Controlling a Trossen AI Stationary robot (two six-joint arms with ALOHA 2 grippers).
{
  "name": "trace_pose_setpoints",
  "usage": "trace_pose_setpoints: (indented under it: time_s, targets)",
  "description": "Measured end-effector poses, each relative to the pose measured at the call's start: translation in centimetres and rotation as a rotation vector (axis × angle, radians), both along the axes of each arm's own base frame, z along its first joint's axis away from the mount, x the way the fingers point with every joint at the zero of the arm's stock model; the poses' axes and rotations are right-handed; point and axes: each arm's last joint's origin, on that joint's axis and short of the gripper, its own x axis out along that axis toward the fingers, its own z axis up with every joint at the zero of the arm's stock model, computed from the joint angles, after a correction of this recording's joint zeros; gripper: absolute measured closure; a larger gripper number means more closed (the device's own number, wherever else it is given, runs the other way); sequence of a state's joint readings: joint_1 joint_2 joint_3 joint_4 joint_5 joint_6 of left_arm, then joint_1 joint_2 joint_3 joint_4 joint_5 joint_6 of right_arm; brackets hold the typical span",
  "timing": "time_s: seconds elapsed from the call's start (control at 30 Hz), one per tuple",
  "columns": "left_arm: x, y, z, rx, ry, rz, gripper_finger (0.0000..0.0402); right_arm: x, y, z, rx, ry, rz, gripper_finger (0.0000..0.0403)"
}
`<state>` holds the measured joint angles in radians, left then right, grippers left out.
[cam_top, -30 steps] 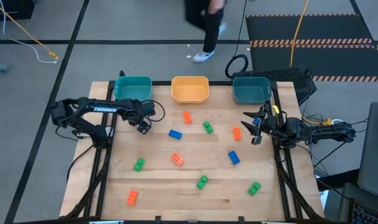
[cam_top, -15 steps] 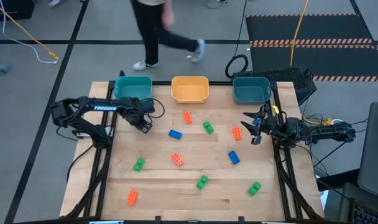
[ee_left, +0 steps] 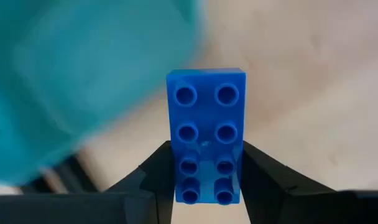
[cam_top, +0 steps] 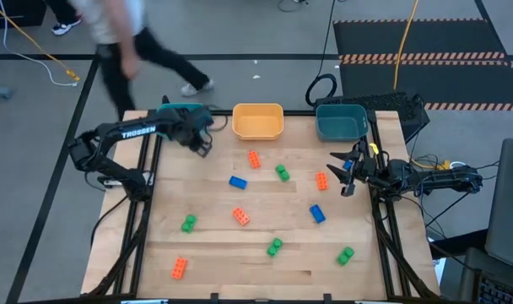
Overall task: Sort & place blocks by color
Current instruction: Put the blue game piece into the blue bin
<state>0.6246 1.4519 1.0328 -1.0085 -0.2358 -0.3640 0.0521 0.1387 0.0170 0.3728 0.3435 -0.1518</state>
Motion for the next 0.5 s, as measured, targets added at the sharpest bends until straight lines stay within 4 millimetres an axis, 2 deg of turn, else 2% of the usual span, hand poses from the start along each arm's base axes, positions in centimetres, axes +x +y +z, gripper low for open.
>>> trace_pose_setpoints:
  time_s: [0.13, 0.23, 0.33, 0.5]
  targets:
    - [-0.7, 2.4, 2.2, 0.071, -0.042, 0.068, 0.0264, 0.0, 0.0, 0.0, 0.012, -0.008, 0.003, 0.0218]
    - [-1.5, 4.3, 2.9, 0.125, -0.09, 0.147, 0.0264, 0.0, 0.0, 0.0, 0.029, -0.014, 0.007, 0.0218]
    - [-2.2, 5.8, 2.6, 0.179, -0.145, 0.217, 0.0264, 0.0, 0.0, 0.0, 0.033, -0.014, 0.008, 0.0218]
    - [-3.1, 6.5, 1.2, 0.142, -0.147, 0.267, 0.0264, 0.0, 0.0, 0.0, 0.033, -0.015, 0.008, 0.0218]
